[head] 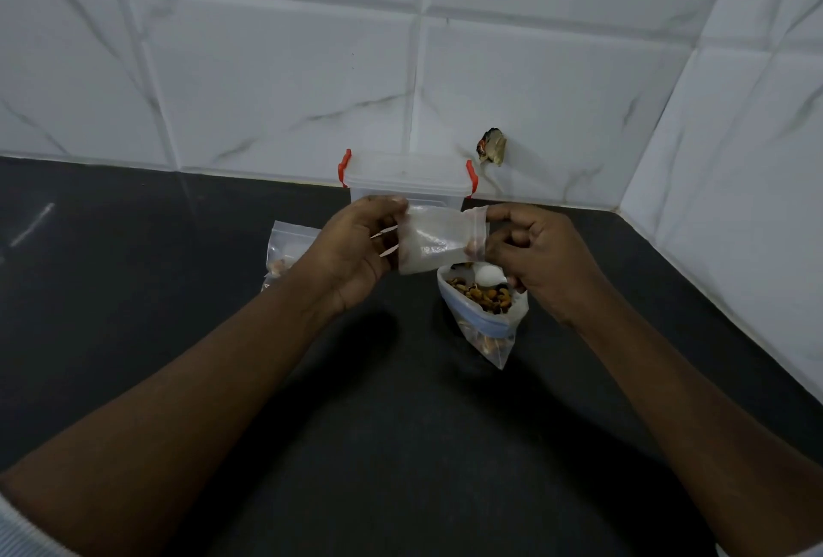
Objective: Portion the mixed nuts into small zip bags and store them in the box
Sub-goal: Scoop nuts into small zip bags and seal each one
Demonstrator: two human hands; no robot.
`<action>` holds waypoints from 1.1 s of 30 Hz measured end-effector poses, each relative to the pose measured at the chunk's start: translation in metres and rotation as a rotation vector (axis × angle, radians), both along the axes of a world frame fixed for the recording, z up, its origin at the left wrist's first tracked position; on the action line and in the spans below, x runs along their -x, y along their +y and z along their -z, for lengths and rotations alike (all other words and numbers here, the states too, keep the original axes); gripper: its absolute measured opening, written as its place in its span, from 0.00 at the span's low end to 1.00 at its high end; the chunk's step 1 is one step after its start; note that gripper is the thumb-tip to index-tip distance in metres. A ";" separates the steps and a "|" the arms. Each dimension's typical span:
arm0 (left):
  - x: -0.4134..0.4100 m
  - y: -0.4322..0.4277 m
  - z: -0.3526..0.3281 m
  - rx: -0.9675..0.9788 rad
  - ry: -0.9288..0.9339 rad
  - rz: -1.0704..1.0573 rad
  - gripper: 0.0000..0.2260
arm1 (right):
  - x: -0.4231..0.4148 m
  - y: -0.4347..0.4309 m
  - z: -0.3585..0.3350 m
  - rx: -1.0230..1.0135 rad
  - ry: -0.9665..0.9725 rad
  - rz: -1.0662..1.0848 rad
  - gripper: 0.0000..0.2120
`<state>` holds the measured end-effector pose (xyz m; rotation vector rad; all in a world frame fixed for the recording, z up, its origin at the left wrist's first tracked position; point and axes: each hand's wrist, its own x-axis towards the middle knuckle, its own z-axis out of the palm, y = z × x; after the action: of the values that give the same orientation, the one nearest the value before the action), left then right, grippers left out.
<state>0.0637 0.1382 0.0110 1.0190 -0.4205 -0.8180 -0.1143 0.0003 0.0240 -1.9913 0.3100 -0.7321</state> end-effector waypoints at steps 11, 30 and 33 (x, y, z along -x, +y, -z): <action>-0.002 0.003 -0.002 0.029 -0.083 -0.009 0.09 | 0.001 0.000 -0.001 0.003 0.011 -0.010 0.13; 0.025 -0.001 0.015 -0.328 -1.873 -0.217 0.40 | -0.007 0.010 0.008 -0.098 -0.016 0.006 0.11; 0.020 -0.007 0.021 -0.347 -1.851 -0.290 0.33 | -0.012 0.017 0.011 -0.072 -0.005 0.013 0.05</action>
<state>0.0433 0.1312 -0.0104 1.9134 -1.6440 0.5948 -0.1020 0.0174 0.0125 -1.9206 0.3419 -0.7235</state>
